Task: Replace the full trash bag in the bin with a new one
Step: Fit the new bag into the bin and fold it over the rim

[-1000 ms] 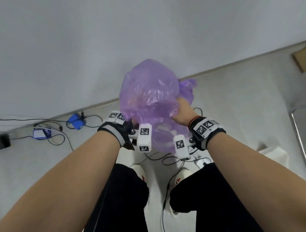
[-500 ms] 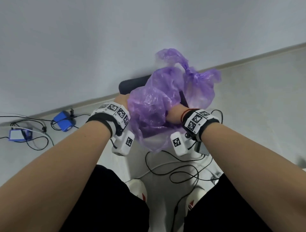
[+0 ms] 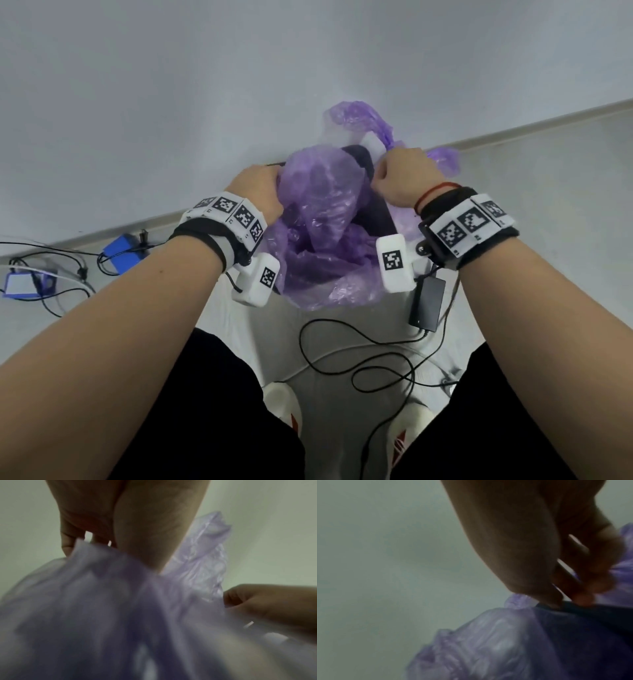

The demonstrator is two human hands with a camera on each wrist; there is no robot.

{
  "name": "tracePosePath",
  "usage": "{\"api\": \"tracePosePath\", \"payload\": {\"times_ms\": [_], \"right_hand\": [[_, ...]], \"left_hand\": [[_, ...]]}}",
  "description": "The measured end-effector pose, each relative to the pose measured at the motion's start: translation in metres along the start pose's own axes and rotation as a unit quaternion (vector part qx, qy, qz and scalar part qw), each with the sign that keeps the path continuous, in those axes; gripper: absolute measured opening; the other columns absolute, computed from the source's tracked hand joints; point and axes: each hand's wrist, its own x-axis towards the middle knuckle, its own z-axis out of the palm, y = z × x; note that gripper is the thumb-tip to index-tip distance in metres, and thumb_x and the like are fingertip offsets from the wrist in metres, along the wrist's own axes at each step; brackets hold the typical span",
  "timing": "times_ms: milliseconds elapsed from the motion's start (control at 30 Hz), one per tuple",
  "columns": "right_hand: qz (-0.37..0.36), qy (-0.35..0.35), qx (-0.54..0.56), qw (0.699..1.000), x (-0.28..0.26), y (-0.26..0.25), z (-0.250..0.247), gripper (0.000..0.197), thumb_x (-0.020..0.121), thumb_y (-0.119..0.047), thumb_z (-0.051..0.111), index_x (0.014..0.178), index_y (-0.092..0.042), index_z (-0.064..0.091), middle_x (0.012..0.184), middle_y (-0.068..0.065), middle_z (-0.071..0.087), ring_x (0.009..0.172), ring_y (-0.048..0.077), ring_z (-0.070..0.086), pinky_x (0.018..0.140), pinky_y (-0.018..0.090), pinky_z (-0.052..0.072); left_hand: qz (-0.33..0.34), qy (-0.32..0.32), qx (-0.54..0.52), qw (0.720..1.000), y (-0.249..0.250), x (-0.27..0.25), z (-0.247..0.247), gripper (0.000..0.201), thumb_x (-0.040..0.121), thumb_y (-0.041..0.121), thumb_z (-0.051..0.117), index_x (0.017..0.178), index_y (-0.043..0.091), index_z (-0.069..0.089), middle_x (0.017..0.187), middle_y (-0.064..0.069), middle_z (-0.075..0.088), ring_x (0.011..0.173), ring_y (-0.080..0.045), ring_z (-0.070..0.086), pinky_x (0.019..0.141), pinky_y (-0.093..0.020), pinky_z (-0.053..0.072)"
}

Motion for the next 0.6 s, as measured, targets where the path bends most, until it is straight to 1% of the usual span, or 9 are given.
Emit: {"api": "tracePosePath", "payload": {"times_ms": [67,100,167,233,300,367,467,533,600], "right_hand": [[0.005,0.093,0.037,0.995,-0.008,0.0,0.0,0.021,0.09,-0.021,0.056,0.101,-0.007,0.067,0.105,0.017,0.068,0.1,0.038,0.063,0.084,0.039,0.051],[-0.032,0.092,0.079,0.992,-0.016,-0.004,-0.001,0.017,0.09,-0.025,0.06,0.099,-0.012,0.065,0.101,0.012,0.07,0.096,0.033,0.065,0.082,0.036,0.051],[-0.132,0.008,0.155,0.979,-0.036,-0.02,-0.001,0.023,0.086,-0.037,0.069,0.099,-0.02,0.062,0.095,-0.001,0.071,0.088,0.019,0.067,0.08,0.03,0.052],[-0.202,-0.121,0.144,0.961,-0.056,-0.038,0.013,0.041,0.077,-0.048,0.076,0.108,-0.026,0.061,0.1,-0.007,0.069,0.088,0.014,0.066,0.081,0.027,0.052],[-0.221,-0.235,0.043,0.945,-0.064,-0.048,0.037,0.059,0.068,-0.053,0.08,0.118,-0.029,0.058,0.105,-0.009,0.064,0.091,0.014,0.061,0.08,0.027,0.047],[-0.187,-0.284,-0.049,0.939,-0.063,-0.047,0.055,0.067,0.066,-0.049,0.083,0.124,-0.025,0.058,0.106,-0.006,0.063,0.092,0.017,0.059,0.077,0.028,0.045],[-0.14,-0.223,-0.086,0.961,-0.057,-0.039,0.057,0.079,0.067,-0.044,0.083,0.136,-0.026,0.049,0.121,0.003,0.065,0.106,0.026,0.063,0.083,0.033,0.05],[-0.126,-0.188,-0.069,0.972,-0.057,-0.036,0.052,0.104,0.066,-0.049,0.082,0.15,-0.033,0.024,0.134,0.008,0.057,0.115,0.03,0.06,0.093,0.038,0.051],[-0.123,-0.16,-0.058,0.978,-0.055,-0.037,0.046,0.119,0.065,-0.055,0.08,0.153,-0.037,0.001,0.137,0.012,0.048,0.115,0.035,0.059,0.094,0.043,0.051]], "left_hand": [[-0.056,0.038,-0.044,0.997,-0.007,-0.002,-0.005,0.031,0.083,0.006,0.06,0.113,0.014,0.061,0.105,-0.011,0.068,0.096,-0.037,0.063,0.076,-0.035,0.048],[-0.09,0.051,-0.064,0.993,-0.011,-0.002,-0.006,0.037,0.083,0.01,0.062,0.119,0.014,0.06,0.112,-0.013,0.067,0.099,-0.037,0.062,0.077,-0.035,0.047],[-0.144,0.05,-0.089,0.984,-0.015,-0.002,-0.008,0.041,0.082,0.028,0.068,0.121,0.015,0.059,0.111,-0.01,0.067,0.087,-0.031,0.059,0.072,-0.032,0.045],[-0.153,0.032,-0.117,0.981,-0.015,-0.005,-0.011,0.046,0.082,0.04,0.068,0.12,0.014,0.059,0.108,-0.008,0.066,0.083,-0.027,0.056,0.072,-0.031,0.044],[-0.144,0.038,-0.14,0.979,-0.012,-0.011,-0.015,0.051,0.085,0.037,0.068,0.126,0.012,0.054,0.116,-0.011,0.063,0.092,-0.029,0.059,0.074,-0.032,0.043],[-0.133,0.075,-0.122,0.981,-0.006,-0.018,-0.022,0.057,0.082,0.028,0.073,0.13,0.011,0.047,0.125,-0.013,0.056,0.108,-0.032,0.059,0.076,-0.034,0.044],[-0.048,0.16,-0.063,0.984,0.011,-0.031,-0.034,0.054,0.077,0.011,0.072,0.125,0.014,0.047,0.127,-0.011,0.049,0.118,-0.031,0.048,0.086,-0.038,0.05],[0.075,0.2,-0.061,0.975,0.027,-0.043,-0.036,0.041,0.075,0.004,0.064,0.112,0.016,0.051,0.117,-0.006,0.052,0.109,-0.027,0.049,0.083,-0.042,0.051],[0.181,0.169,-0.077,0.966,0.044,-0.051,-0.032,0.03,0.075,0.007,0.059,0.102,0.017,0.051,0.106,-0.002,0.056,0.098,-0.025,0.052,0.078,-0.042,0.05]]}}
